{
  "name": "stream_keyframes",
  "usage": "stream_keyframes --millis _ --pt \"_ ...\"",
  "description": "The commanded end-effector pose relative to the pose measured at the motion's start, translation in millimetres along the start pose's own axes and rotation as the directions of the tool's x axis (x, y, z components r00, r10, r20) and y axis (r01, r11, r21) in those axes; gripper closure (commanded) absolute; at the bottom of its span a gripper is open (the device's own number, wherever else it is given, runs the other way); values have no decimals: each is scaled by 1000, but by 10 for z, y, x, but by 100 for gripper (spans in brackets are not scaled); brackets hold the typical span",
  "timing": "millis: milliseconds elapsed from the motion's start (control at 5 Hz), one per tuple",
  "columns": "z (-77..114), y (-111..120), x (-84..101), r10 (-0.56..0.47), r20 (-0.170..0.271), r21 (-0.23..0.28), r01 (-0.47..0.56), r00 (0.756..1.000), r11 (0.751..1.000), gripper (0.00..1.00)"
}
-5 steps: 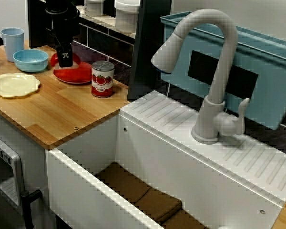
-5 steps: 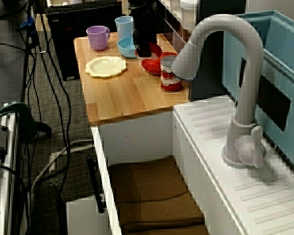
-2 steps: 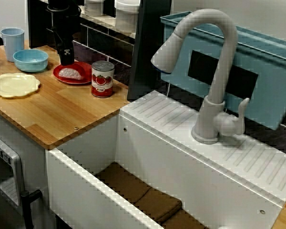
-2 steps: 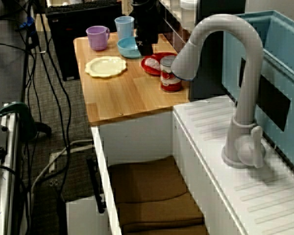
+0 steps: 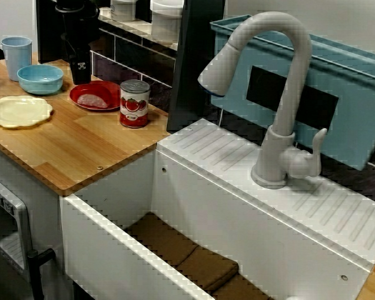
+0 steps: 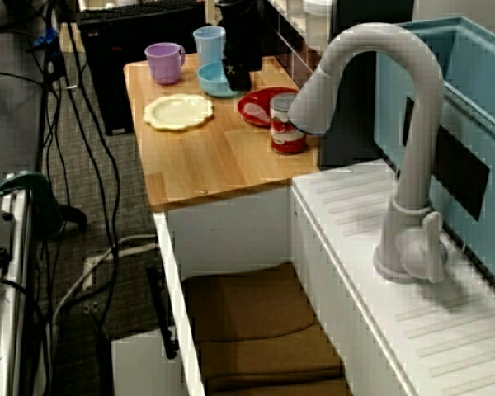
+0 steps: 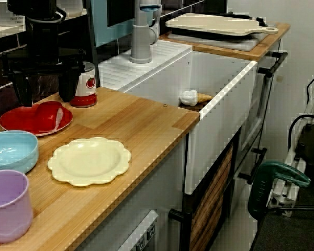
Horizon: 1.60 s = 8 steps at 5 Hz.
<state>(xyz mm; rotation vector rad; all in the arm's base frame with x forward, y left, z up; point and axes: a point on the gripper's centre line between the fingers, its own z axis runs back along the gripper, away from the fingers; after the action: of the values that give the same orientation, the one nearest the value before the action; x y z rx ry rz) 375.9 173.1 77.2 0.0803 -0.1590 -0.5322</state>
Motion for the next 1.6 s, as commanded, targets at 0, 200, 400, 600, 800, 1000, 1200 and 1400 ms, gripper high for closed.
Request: stream_keyframes --millis 0,200,400,600,800,1000,1200,1400 --pt "400 23 -68 -77 53 66 73 996 995 0" --pt "455 12 -134 -135 63 48 132 989 990 0" --pt "488 5 -181 -173 61 35 171 983 985 0" --pt "510 13 -265 -139 62 28 137 988 990 0" --pt "484 -7 -344 33 19 36 -34 999 999 0" --pt "445 -3 -388 244 -22 31 -243 970 970 0" --pt "415 27 -404 413 -37 49 -411 910 910 0" --pt "371 33 -399 508 -37 64 -505 861 861 0"
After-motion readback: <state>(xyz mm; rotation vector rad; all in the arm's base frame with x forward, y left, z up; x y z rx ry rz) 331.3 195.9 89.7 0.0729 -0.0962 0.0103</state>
